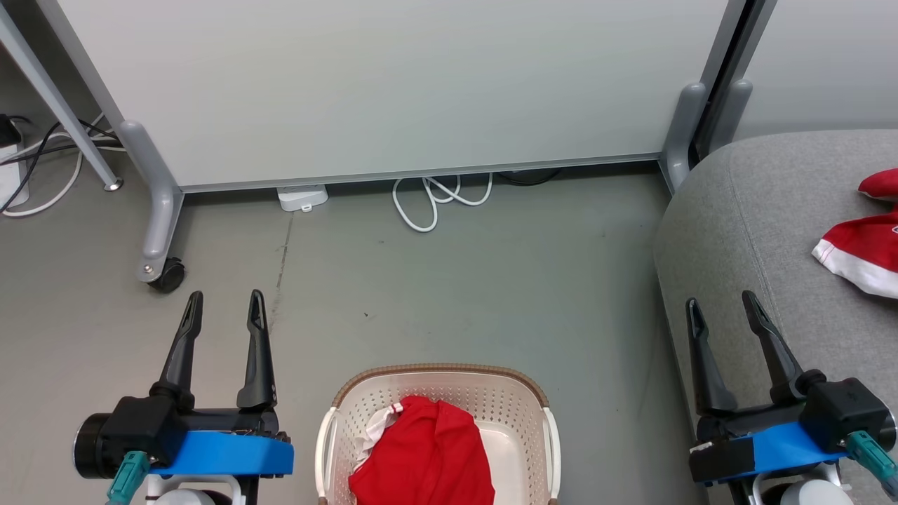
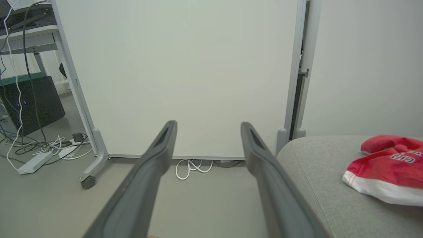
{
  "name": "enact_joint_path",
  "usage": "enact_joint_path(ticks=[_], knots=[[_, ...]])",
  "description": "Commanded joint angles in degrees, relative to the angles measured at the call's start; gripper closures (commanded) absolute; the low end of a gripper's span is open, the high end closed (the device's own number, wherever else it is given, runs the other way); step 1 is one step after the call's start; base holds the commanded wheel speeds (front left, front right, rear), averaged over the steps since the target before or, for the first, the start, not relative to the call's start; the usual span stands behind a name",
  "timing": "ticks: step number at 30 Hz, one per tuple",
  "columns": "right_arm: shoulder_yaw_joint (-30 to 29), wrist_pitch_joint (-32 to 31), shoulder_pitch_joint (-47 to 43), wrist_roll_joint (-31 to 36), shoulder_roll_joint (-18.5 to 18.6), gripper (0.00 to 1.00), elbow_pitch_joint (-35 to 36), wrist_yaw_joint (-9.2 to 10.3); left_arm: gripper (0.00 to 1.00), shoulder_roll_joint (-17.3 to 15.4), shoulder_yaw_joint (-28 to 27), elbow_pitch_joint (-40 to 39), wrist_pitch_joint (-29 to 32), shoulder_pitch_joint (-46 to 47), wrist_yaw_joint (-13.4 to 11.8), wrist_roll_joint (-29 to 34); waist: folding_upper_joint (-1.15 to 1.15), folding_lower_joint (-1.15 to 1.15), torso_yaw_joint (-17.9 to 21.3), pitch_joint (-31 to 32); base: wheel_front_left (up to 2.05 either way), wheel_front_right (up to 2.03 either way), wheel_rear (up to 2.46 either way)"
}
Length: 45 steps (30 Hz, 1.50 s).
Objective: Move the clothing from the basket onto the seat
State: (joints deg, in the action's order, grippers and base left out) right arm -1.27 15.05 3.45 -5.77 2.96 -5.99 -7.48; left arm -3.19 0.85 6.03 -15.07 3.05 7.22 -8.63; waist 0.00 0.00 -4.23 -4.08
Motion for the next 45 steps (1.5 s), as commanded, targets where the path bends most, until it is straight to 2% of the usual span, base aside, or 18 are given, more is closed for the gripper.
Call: enact_joint_path(ticks=[1, 13, 21, 26, 36, 45], knots=[[0.1, 0.2, -0.1, -0.3, -0.1, 0.00, -0.1, -0.03, 0.00, 0.1, -0.1, -0.2, -0.1, 0.5, 0.4, 0.1, 0.00, 0.00, 0.1, -0.1, 0.00, 0.00, 0.00], [0.5, 0.2, 0.6, -0.4, -0.1, 0.00, -0.5, -0.03, 0.00, -0.5, 0.7, 0.8, -0.2, 1.2, 0.4, 0.0, 0.00, 0.00, 0.7, -0.5, 0.00, 0.00, 0.00], [1.2, 0.2, 2.1, 0.1, -0.1, 0.00, 0.2, -0.03, 0.00, -2.7, 5.3, 8.0, -0.2, 5.2, 0.4, -1.9, 0.00, 0.00, 1.5, -2.3, 0.00, 0.00, 0.00], [2.4, 0.2, 4.0, 0.4, -0.1, 0.00, 1.1, -0.03, 0.00, -4.8, 9.4, 13.6, -0.2, 9.5, 0.3, -3.7, 0.00, 0.00, 3.3, -5.7, 0.00, 0.00, 0.00], [4.3, 0.2, 9.1, 0.6, -0.1, 0.00, 3.0, -0.03, 0.00, -10.0, 22.2, 27.1, -0.2, 19.1, 0.3, -8.0, 0.00, 0.00, 7.5, -15.1, 0.00, 0.00, 0.00], [5.1, 0.2, 14.1, 1.0, -0.1, 0.00, 5.1, -0.03, 0.00, -12.3, 35.2, 37.5, -0.2, 28.8, 0.3, -12.4, 0.00, 0.00, 10.2, -25.3, 0.00, 0.00, 0.00]])
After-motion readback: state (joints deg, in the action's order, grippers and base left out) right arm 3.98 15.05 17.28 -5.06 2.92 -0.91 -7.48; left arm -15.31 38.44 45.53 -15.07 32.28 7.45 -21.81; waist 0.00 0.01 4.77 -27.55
